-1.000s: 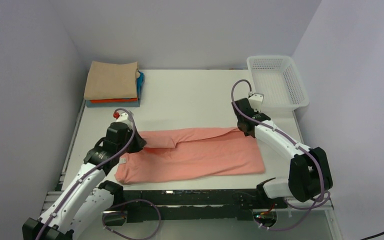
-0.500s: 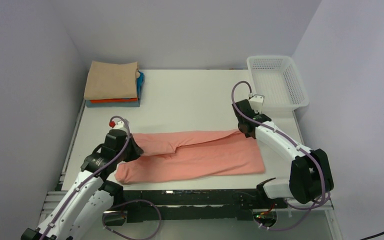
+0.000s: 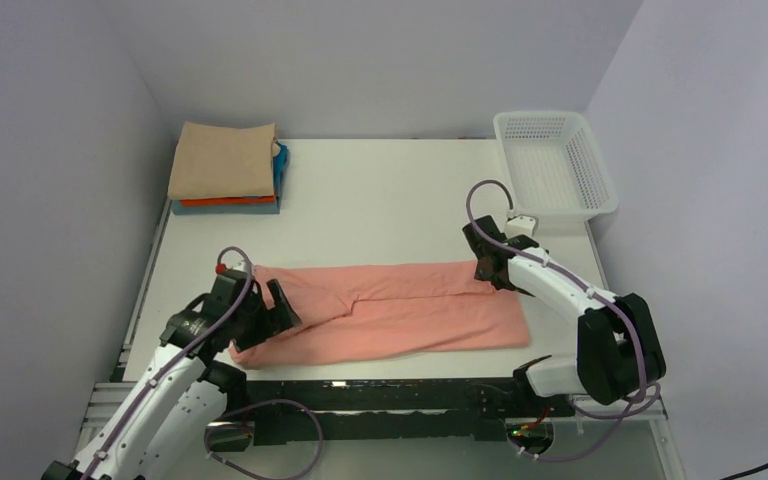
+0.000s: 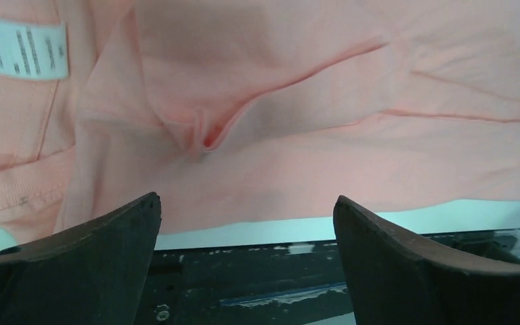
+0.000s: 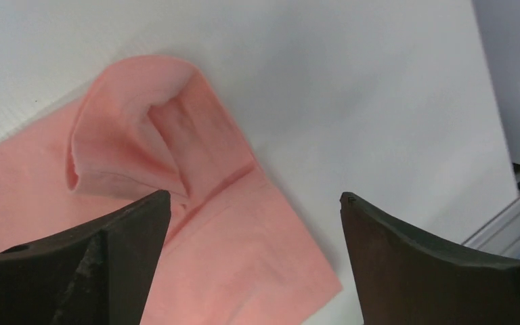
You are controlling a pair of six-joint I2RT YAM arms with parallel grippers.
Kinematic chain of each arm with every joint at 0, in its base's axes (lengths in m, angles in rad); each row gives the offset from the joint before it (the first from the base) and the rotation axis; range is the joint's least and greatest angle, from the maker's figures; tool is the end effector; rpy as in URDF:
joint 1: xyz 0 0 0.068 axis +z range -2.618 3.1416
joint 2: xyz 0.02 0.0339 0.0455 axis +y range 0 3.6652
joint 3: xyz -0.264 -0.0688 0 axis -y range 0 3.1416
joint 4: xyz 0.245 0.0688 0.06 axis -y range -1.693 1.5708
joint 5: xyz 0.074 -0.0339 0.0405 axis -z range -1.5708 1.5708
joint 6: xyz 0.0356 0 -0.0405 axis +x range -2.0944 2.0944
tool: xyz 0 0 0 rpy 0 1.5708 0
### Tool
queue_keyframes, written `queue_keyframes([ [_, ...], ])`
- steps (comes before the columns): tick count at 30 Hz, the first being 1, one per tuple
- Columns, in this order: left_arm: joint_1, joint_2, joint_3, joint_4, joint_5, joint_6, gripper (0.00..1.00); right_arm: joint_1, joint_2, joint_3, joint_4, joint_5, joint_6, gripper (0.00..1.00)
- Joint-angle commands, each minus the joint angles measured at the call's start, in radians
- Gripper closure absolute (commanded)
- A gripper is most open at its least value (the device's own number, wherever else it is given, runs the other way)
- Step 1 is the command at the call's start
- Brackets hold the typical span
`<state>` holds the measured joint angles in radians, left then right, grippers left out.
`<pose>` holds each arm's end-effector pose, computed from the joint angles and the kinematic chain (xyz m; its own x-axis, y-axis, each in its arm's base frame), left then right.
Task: Fold and stack the t-shirts
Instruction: Fold the other side of the tshirt into a rectangle
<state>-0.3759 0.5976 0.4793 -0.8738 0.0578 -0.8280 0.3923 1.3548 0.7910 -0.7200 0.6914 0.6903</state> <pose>0.1035 -0.0430 0.2010 -0.8183 -0.4676 -0.3343 -0.3058 0.8466 -0.4356 0.2224 0.0674 0.1939 -0.7647 0.2145 -0.6077 0.4658 0.8356 -0.2913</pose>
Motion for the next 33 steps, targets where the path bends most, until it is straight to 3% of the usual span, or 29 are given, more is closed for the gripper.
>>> queue_keyframes([
  [1, -0.007, -0.015, 0.184, 0.006, -0.042, 0.072, 0.01, -0.004, -0.09, 0.082, -0.134, 0.1, 0.117, 0.0],
  [6, -0.007, 0.105, 0.158, 0.277, 0.051, 0.158, 0.01, -0.004, -0.219, 0.022, 0.08, -0.097, -0.076, 0.0],
  [10, -0.011, 0.354, 0.171, 0.427, 0.115, 0.225, 0.01, -0.004, -0.293, -0.063, 0.299, -0.398, -0.173, 0.0],
  [13, -0.029, 0.474, 0.175, 0.559, 0.203, 0.243, 0.01, -0.005, -0.305, -0.09, 0.373, -0.495, -0.184, 0.0],
  [16, -0.07, 0.582, 0.19, 0.604, 0.259, 0.26, 0.01, -0.005, -0.296, -0.092, 0.376, -0.505, -0.179, 0.0],
  [22, -0.162, 0.699, 0.198, 0.537, 0.215, 0.278, 0.01, -0.006, -0.28, -0.087, 0.332, -0.435, -0.184, 0.0],
  [25, -0.183, 0.704, 0.2, 0.505, 0.165, 0.282, 0.0, -0.007, -0.29, -0.097, 0.345, -0.441, -0.191, 0.0],
  [33, -0.286, 0.627, 0.181, 0.463, 0.26, 0.245, 0.0, -0.008, -0.306, -0.107, 0.333, -0.407, -0.199, 0.0],
])
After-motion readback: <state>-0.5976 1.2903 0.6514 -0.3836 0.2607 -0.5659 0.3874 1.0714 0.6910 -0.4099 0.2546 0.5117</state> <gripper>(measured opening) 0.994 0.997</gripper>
